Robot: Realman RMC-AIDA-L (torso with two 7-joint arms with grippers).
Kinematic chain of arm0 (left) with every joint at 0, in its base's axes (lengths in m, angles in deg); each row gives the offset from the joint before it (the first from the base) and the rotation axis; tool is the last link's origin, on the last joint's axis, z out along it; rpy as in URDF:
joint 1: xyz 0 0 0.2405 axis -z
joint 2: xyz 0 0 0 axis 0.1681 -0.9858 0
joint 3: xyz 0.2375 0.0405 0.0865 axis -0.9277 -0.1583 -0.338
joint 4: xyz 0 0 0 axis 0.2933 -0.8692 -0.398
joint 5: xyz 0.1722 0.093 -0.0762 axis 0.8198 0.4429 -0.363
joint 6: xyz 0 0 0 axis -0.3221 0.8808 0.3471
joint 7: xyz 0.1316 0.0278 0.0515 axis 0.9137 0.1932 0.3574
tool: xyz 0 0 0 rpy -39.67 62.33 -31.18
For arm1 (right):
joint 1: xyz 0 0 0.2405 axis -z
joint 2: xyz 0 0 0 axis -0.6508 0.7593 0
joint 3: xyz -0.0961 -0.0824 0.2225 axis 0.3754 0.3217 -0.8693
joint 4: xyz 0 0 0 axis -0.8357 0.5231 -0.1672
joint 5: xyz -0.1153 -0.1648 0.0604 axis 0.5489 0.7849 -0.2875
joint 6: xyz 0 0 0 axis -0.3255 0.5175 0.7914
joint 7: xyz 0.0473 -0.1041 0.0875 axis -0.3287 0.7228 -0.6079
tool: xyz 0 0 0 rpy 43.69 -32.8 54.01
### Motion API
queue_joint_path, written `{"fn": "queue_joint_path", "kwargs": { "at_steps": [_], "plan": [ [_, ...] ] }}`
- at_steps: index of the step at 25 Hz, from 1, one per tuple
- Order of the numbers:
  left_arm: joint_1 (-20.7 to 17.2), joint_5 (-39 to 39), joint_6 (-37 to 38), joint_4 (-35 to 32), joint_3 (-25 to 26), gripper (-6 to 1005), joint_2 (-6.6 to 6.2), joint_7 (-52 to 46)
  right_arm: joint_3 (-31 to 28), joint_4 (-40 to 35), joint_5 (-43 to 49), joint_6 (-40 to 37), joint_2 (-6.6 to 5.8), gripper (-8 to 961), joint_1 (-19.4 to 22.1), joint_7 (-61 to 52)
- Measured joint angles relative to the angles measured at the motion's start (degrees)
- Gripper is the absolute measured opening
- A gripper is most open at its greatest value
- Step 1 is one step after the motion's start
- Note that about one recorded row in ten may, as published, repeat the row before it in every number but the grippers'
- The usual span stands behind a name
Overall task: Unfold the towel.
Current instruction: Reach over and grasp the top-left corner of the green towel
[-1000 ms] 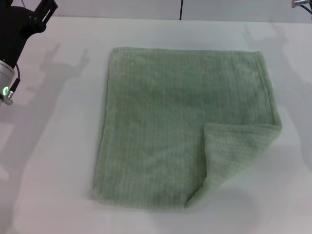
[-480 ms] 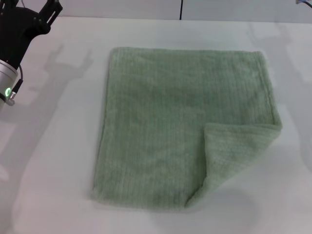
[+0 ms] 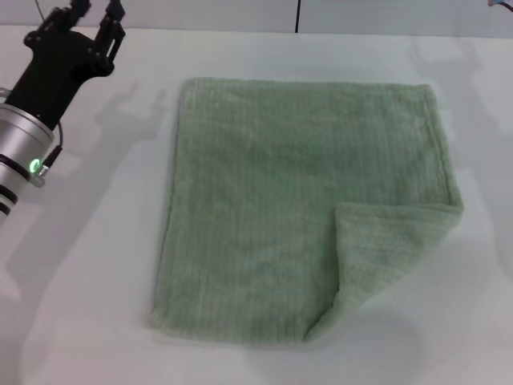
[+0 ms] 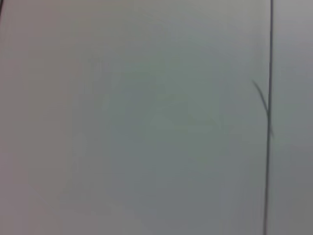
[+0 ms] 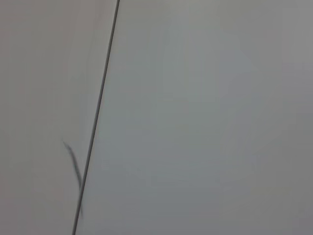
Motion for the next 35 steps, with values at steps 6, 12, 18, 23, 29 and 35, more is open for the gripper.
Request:
{"fn": "queue_joint_path", "kwargs": {
  "at_steps": [6, 12, 18, 23, 29, 35],
  "plan": [
    [0.5, 0.06, -4.36, -1.51, -5.42, 397, -0.29, -8.39, 0.02, 0.01, -0.11, 0.1, 0.12, 733, 0.15, -0.38],
    [2.48, 0.13, -18.12, -6.24, -12.58, 223, -0.25, -10.1, 0.54, -0.02, 0.13, 1.05, 0.2, 730, 0.54, -0.55],
    [4.87, 0.13, -24.77, -6.81, -15.68, 66, -0.1, -12.56, 0.73, -0.24, 0.2, 3.01, 0.25, 727, 0.46, -0.58],
    [7.35, 0.13, -30.77, -6.83, -17.63, 17, 0.04, -13.59, 0.87, -0.42, 0.2, 3.14, 0.3, 725, 0.57, -0.59],
    [10.07, 0.12, -38.1, -6.83, -18.77, 17, 0.31, -13.62, 1.02, -0.96, 0.2, 3.14, 0.41, 722, 0.59, -0.61],
    [10.85, 0.12, -41.58, -6.82, -18.82, 15, 0.47, -13.63, 1.54, -1.33, 0.2, 3.14, 0.43, 719, 0.46, -0.65]
  ]
}}
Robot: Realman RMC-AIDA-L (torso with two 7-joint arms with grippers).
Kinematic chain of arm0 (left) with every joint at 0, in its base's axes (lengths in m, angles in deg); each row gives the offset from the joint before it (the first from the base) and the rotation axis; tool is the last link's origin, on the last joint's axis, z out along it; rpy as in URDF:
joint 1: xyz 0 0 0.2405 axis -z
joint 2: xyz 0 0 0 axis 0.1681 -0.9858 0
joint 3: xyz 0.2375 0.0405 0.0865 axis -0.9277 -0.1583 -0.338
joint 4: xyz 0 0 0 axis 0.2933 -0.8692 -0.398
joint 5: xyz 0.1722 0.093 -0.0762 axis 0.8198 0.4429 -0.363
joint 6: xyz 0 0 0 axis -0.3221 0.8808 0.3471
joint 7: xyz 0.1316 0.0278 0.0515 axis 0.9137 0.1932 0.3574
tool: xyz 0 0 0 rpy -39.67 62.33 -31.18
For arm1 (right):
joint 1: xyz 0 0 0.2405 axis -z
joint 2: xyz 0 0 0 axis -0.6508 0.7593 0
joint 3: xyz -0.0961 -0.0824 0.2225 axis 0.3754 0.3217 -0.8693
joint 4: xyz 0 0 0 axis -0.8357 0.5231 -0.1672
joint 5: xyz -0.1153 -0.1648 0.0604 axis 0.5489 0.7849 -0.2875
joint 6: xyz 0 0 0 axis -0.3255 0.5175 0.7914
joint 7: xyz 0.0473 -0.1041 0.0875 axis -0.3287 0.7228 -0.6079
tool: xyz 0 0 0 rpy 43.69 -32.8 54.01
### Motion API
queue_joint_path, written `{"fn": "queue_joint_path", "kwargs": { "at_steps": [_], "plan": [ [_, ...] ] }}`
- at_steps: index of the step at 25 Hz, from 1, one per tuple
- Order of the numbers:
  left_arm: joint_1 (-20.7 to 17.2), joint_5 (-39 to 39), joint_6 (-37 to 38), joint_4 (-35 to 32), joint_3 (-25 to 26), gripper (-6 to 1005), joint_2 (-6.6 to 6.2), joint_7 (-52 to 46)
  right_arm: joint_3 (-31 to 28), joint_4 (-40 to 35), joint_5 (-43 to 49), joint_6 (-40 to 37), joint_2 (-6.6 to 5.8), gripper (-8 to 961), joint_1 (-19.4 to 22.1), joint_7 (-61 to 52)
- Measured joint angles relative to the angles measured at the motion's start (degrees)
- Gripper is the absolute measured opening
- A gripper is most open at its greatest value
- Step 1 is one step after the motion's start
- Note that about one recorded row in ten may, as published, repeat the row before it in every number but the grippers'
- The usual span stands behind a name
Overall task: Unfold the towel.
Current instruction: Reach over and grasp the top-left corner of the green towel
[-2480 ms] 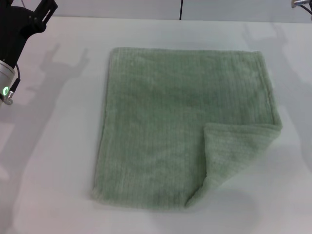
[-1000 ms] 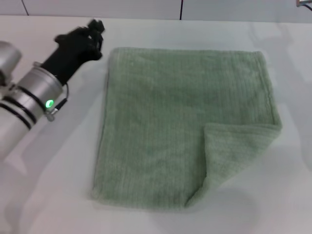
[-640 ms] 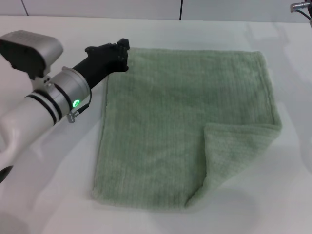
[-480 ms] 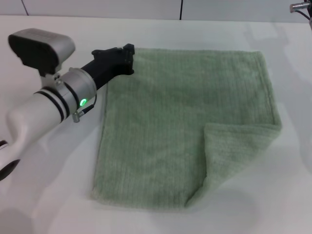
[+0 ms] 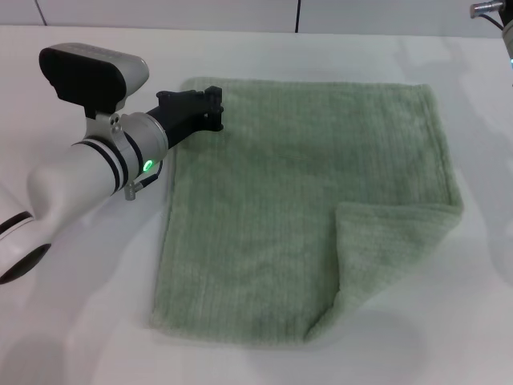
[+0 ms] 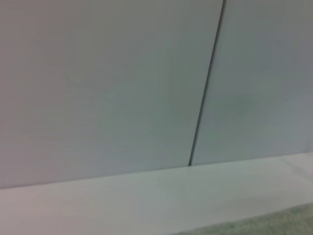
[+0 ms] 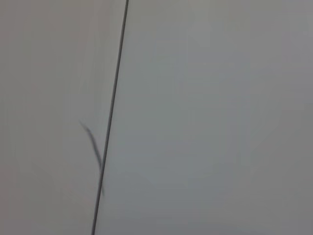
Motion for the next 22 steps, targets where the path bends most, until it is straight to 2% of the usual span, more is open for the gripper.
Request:
{"fn": "queue_joint_path", "kwargs": {
  "at_steps": [10, 12, 20, 22],
  "plan": [
    [1.01, 0.01, -2.79, 1.56, 0.01, 12, 0.19, -0.4, 1.2, -2.02, -0.05, 1.62, 0.0, 715, -0.34, -0.02],
    [0.93, 0.01, -2.98, 1.58, -0.17, 12, 0.18, -0.54, 1.32, -5.04, -0.05, 6.03, -0.07, 714, -0.22, -0.03],
    [0.95, 0.01, -3.09, 1.57, -1.17, 9, 0.15, -1.26, 0.76, -13.71, 0.57, 15.44, -0.4, 710, 1.16, 0.36],
    [0.95, 0.01, -3.13, 1.49, -1.49, 6, 0.15, -1.29, -0.8, -19.39, 3.54, 20.65, -0.53, 709, 2.86, 0.4]
  ]
}}
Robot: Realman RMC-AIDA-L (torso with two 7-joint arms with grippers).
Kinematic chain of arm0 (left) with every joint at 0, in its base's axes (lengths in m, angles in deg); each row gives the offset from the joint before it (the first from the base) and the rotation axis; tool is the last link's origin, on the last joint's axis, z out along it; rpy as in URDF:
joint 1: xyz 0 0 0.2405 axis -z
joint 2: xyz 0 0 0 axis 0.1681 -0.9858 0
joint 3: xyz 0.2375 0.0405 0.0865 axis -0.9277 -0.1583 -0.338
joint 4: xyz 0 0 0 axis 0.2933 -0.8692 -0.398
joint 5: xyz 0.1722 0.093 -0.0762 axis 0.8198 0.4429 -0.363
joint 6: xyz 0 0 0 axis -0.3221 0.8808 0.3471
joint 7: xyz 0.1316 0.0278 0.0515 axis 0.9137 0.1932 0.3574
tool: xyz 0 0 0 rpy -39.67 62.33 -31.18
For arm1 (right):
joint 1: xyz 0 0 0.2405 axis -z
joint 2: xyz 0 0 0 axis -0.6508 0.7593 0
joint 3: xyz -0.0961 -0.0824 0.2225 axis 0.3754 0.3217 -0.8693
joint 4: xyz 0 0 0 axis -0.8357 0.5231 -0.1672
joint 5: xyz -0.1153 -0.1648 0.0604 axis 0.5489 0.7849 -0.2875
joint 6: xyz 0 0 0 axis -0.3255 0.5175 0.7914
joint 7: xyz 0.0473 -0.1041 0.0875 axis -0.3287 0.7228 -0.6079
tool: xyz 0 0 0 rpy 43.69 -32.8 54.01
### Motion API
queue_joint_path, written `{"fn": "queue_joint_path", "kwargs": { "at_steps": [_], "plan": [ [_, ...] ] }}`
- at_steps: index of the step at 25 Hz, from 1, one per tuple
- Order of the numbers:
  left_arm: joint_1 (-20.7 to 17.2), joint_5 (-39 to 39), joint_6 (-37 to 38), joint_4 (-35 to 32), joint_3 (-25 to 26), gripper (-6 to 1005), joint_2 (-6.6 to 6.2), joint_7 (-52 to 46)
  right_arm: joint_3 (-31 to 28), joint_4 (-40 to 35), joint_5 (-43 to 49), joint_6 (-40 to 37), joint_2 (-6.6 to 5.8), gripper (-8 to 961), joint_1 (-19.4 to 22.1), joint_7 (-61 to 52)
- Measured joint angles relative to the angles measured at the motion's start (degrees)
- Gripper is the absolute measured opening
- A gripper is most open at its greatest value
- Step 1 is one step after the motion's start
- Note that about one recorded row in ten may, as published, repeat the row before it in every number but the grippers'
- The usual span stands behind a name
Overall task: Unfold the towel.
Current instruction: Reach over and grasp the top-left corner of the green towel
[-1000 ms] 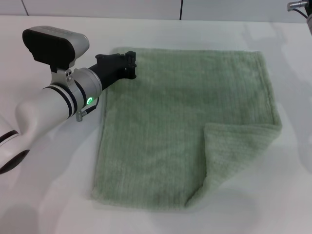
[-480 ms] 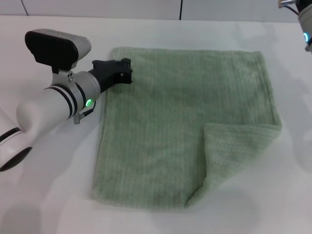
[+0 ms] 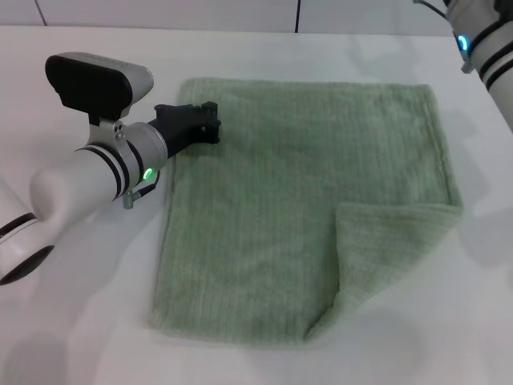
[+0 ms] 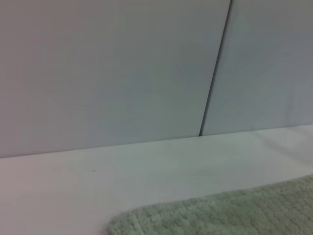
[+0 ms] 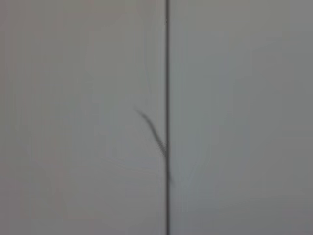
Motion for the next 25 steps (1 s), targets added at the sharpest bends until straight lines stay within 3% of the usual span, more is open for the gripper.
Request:
{"fn": "queue_joint_path", "kwargs": {
  "at_steps": [5, 25],
  "plan": [
    [0.01, 0.0, -0.01, -0.1, -0.68, -1, 0.0, 0.0, -3.49, -9.12, 5.52, 9.72, 0.17, 707, 2.43, 0.03],
    [-0.07, 0.0, -1.38, -0.05, -0.81, -1, 0.0, 0.07, -9.73, -30.18, 9.42, 43.22, 0.01, 697, 2.71, 0.45]
  ]
}}
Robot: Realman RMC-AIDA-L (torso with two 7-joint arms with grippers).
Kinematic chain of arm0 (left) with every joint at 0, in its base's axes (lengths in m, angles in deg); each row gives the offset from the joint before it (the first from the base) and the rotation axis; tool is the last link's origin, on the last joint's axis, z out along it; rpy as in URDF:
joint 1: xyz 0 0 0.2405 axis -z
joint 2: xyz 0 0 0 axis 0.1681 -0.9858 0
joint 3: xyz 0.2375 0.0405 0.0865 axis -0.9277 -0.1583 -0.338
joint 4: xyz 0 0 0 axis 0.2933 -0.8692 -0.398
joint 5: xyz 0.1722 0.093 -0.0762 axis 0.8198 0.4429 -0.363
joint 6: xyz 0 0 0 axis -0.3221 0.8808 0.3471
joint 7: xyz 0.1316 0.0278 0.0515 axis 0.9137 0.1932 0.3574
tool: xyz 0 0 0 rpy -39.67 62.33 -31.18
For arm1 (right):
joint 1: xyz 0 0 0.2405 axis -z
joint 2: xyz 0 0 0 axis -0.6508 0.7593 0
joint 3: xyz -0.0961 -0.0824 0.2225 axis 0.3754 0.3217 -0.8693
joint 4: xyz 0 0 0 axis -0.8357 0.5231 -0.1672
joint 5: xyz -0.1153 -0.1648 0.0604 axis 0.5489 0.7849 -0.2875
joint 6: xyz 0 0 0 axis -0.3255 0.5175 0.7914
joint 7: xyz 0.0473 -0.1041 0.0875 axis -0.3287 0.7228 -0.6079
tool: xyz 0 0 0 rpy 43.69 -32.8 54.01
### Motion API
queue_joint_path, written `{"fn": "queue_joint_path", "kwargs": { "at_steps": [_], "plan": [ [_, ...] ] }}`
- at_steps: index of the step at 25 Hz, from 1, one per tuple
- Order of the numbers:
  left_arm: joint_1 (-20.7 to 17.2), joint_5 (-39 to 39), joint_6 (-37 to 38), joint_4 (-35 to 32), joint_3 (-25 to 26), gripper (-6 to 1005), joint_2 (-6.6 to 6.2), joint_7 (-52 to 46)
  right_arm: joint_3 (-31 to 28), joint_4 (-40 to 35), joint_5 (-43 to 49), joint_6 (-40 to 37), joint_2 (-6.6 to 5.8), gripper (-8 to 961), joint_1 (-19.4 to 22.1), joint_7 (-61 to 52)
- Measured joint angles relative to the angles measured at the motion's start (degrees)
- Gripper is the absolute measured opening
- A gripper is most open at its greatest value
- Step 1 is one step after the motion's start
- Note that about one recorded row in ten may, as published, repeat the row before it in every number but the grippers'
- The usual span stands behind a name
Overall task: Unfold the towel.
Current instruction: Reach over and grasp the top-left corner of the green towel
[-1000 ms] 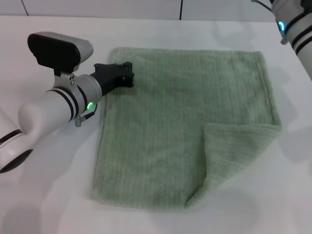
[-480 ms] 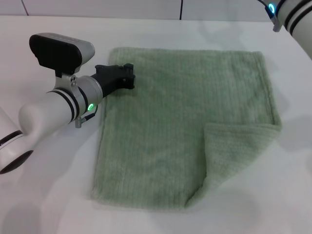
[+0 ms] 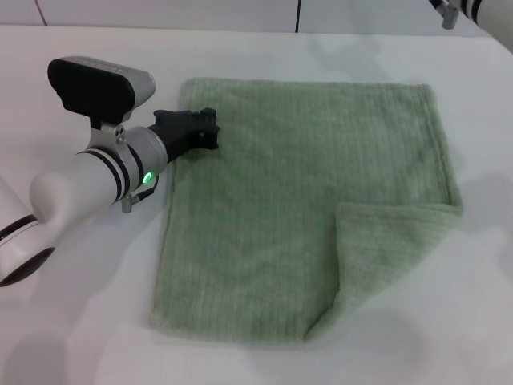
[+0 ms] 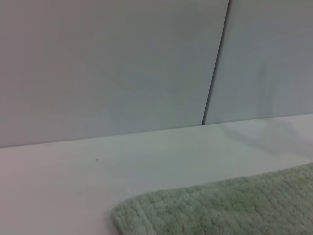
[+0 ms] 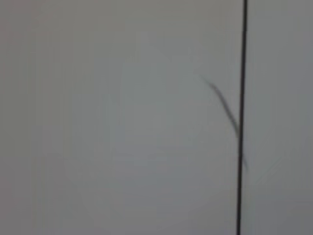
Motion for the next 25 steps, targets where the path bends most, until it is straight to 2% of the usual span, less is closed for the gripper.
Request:
{"fn": "queue_joint_path", "kwargs": {
  "at_steps": [3, 5, 6, 9, 10, 11, 12, 13, 16, 17, 18, 22, 24, 25],
  "plan": [
    [-0.03, 0.0, -0.02, 0.05, 0.0, -1, 0.0, 0.0, -0.46, -2.12, 0.39, 4.11, 0.0, 696, 0.0, 0.06],
    [-0.07, 0.0, -0.02, 0.1, 0.0, -1, 0.0, 0.0, -1.4, -5.77, 0.64, 11.58, -0.01, 695, -0.09, 0.86],
    [-0.06, 0.0, -0.02, 0.11, 0.0, -1, 0.0, 0.0, -1.4, -5.77, 0.64, 11.58, -0.01, 695, -0.09, 0.86],
    [-0.06, 0.0, -0.05, 0.13, 0.0, -1, 0.0, -0.02, -2.47, -9.53, 0.64, 19.09, -0.02, 693, -0.2, 1.57],
    [-0.08, 0.0, -0.09, 0.14, 0.01, -1, 0.0, -0.02, -3.54, -12.05, 0.56, 24.49, -0.03, 693, -0.36, 2.95],
    [-0.08, 0.0, -0.09, 0.14, 0.01, 0, 0.0, -0.02, -3.54, -12.05, 0.56, 24.49, -0.03, 692, -0.36, 2.95],
    [-0.08, 0.0, -0.1, 0.14, 0.0, 0, 0.0, -0.02, -4.79, -14.23, 0.23, 30.23, 0.0, 692, -0.72, 4.5],
    [-0.08, 0.0, -0.1, 0.15, 0.01, 0, 0.0, -0.03, -4.79, -14.23, 0.23, 30.23, 0.0, 691, -0.72, 4.5],
    [-0.08, 0.0, -0.11, 0.14, 0.0, 0, 0.0, 0.01, -6.34, -16.88, -0.12, 39.42, 0.03, 690, -2.15, 6.61],
    [-0.06, 0.0, -0.1, 0.14, 0.0, 0, 0.0, 0.09, -7.17, -17.94, -0.63, 44.83, 0.03, 689, -3.31, 8.0],
    [-0.03, 0.0, -0.1, 0.14, 0.0, 0, 0.0, 0.17, -7.17, -17.94, -0.63, 44.83, 0.03, 689, -3.31, 8.0],
    [0.0, 0.0, 0.12, 0.08, -0.16, 0, 0.0, 0.36, -10.53, -18.15, -7.04, 56.42, 0.01, 687, -6.39, 13.96],
    [0.06, 0.0, 0.13, 0.08, -0.34, 0, 0.0, 0.42, -11.66, -17.87, -8.73, 59.01, 0.01, 686, -7.11, 15.36],
    [0.08, 0.0, 0.14, 0.09, -0.44, 0, 0.0, 0.43, -13.36, -17.25, -10.46, 63.21, 0.0, 686, -8.45, 17.15]
  ]
}}
